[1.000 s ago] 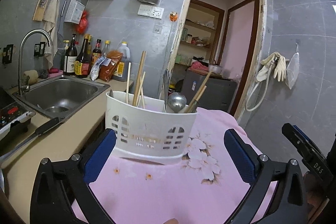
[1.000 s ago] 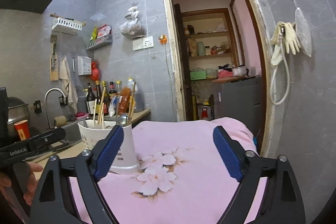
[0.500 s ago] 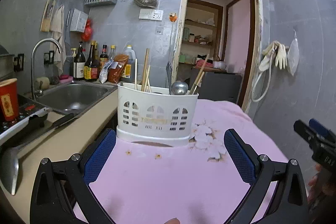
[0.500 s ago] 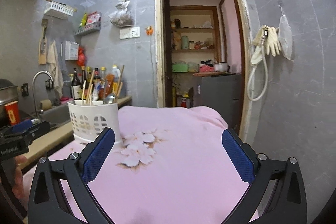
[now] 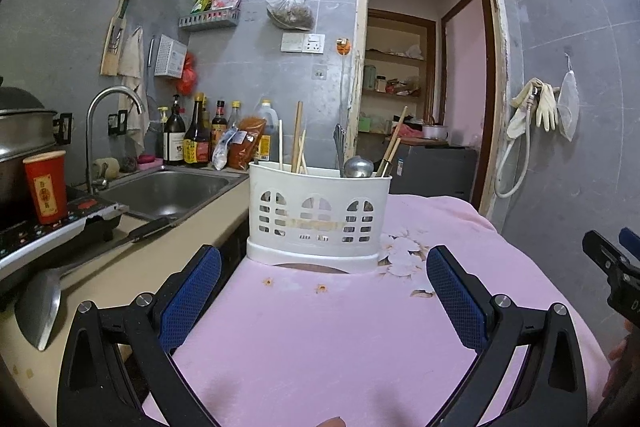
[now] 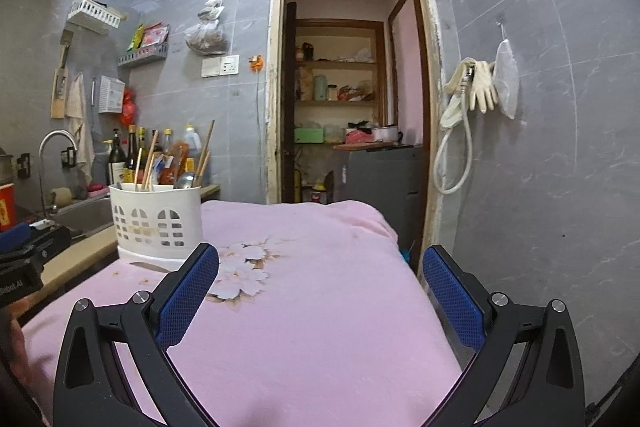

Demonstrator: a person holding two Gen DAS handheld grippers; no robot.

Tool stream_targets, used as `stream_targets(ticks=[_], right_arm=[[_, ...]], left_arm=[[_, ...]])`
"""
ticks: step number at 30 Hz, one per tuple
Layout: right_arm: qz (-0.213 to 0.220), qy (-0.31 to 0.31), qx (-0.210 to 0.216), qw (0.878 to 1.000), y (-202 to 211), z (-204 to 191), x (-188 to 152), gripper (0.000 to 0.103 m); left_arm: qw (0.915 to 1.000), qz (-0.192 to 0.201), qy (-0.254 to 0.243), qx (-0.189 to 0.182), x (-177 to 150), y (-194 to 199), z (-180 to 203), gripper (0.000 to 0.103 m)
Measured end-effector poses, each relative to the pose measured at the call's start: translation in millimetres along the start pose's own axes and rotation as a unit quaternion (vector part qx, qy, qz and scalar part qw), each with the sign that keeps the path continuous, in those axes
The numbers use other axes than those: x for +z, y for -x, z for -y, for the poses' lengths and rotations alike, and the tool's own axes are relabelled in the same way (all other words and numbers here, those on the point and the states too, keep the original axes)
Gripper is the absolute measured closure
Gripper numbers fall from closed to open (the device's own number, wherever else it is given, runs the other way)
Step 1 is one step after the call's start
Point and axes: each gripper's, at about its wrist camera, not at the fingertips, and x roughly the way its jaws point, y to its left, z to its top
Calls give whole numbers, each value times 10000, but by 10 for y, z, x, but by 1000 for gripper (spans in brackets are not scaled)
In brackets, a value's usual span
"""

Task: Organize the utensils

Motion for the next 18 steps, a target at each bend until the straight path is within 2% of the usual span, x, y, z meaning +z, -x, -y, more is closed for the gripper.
stream_targets(ticks=[18], right_arm=[[-53, -91, -115, 9999, 59, 68, -58, 0]], left_arm=[[9999, 84, 39, 132, -28, 68, 24, 2]])
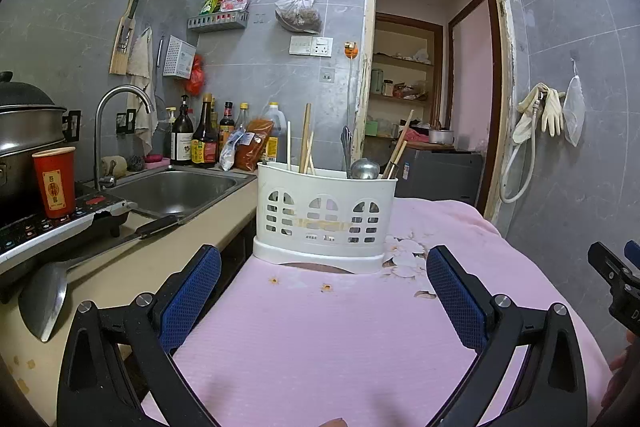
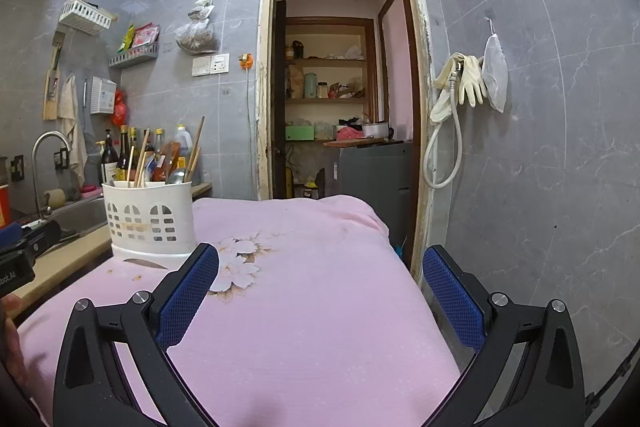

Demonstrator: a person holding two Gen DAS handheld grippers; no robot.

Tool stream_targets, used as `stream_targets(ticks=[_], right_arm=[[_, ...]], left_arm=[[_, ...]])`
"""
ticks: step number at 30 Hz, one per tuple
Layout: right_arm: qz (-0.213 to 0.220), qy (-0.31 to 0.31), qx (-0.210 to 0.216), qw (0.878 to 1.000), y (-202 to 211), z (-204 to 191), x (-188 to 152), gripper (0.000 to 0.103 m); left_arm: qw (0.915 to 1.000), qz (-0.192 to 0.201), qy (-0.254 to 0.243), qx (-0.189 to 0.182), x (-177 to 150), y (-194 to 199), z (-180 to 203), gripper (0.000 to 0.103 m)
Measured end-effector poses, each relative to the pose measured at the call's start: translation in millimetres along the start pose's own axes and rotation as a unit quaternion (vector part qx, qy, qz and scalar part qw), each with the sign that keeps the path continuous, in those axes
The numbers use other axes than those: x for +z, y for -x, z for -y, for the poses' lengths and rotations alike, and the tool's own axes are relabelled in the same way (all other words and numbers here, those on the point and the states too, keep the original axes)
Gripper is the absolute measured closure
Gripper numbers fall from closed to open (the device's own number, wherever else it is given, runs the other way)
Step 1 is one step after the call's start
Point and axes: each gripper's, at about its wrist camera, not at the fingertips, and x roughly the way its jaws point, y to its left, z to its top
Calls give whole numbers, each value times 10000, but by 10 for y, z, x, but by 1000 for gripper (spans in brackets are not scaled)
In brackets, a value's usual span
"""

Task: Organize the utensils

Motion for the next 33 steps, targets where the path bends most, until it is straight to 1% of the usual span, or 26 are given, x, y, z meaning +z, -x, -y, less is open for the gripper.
stream_targets(ticks=[33], right_arm=[[5, -34, -10, 10000, -7, 4, 15, 0]], left_arm=[[10000, 9, 12, 15, 31, 30, -22, 2]])
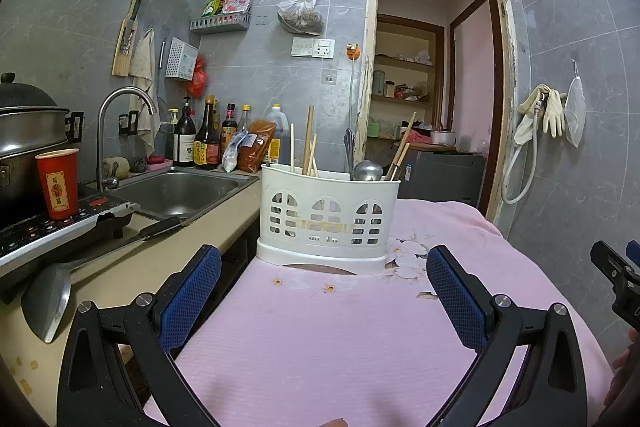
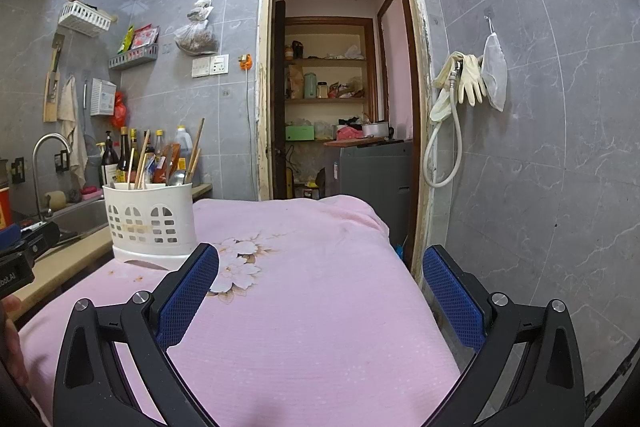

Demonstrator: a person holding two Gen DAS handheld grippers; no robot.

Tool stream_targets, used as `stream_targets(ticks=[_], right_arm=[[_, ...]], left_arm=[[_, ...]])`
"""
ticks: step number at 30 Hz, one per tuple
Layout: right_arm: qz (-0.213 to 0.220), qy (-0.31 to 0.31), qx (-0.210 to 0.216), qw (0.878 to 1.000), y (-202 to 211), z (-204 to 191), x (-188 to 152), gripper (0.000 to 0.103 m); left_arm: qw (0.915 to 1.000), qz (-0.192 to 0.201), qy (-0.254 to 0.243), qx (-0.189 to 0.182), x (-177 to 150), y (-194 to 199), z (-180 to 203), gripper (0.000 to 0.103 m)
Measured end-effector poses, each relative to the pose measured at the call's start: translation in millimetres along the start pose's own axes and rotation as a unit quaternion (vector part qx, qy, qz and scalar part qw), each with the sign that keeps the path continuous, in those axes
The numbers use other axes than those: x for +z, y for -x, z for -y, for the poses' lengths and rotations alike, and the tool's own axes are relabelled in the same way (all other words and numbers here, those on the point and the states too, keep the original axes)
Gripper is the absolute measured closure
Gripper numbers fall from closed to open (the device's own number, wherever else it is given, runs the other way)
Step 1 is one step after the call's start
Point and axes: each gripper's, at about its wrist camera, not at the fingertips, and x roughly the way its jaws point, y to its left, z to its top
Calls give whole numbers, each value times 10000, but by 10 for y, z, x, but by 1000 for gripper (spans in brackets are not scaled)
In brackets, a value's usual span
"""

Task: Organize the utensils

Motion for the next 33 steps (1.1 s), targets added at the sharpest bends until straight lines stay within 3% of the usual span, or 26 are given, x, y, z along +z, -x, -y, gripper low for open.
stream_targets(ticks=[33], right_arm=[[-25, 4, 4, 10000, 8, -30, -5, 0]], left_arm=[[10000, -4, -45, -1, 6, 9, -6, 2]])
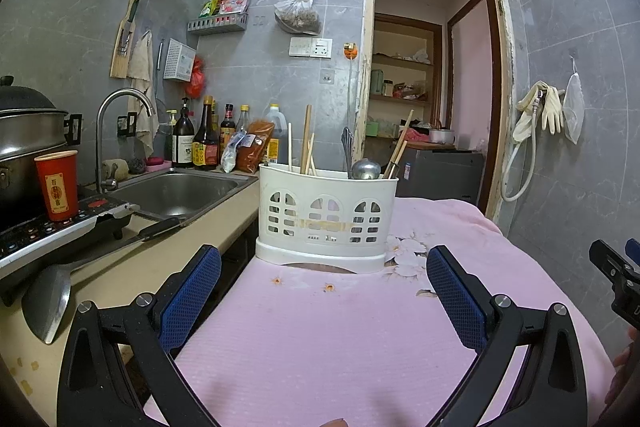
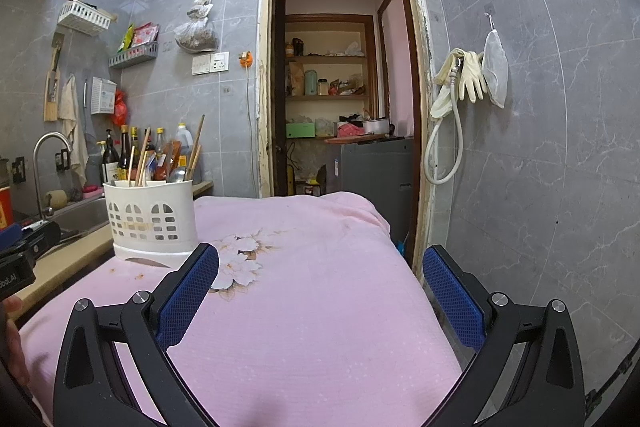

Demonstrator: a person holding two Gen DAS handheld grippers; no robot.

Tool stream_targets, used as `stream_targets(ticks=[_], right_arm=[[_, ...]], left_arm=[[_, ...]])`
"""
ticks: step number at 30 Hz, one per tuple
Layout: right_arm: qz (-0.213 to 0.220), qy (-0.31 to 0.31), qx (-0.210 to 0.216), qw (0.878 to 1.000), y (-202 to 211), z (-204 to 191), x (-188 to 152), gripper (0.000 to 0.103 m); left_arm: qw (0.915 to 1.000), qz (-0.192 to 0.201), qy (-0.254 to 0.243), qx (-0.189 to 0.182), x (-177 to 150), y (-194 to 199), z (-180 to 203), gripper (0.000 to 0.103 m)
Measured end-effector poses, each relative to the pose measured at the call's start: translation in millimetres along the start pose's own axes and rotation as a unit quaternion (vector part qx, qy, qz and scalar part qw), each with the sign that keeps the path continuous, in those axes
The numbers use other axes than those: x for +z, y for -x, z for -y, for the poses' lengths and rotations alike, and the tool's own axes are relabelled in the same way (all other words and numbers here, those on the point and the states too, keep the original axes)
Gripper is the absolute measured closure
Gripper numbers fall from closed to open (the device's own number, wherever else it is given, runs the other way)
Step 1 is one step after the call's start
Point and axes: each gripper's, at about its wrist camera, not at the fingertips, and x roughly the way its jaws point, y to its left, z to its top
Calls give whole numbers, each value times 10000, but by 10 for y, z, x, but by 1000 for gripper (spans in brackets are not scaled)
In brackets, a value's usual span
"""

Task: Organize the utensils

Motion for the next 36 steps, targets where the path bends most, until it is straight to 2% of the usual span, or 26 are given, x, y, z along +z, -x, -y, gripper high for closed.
stream_targets(ticks=[22, 36], right_arm=[[-50, -10, 27, 10000, -18, -30, -22, 0], [-61, -14, 29, 10000, -12, -47, -30, 0]], left_arm=[[10000, -9, 5, 1, -5, -8, 3, 2], [9997, -101, 140, -177, -22, -74, -78, 2]])
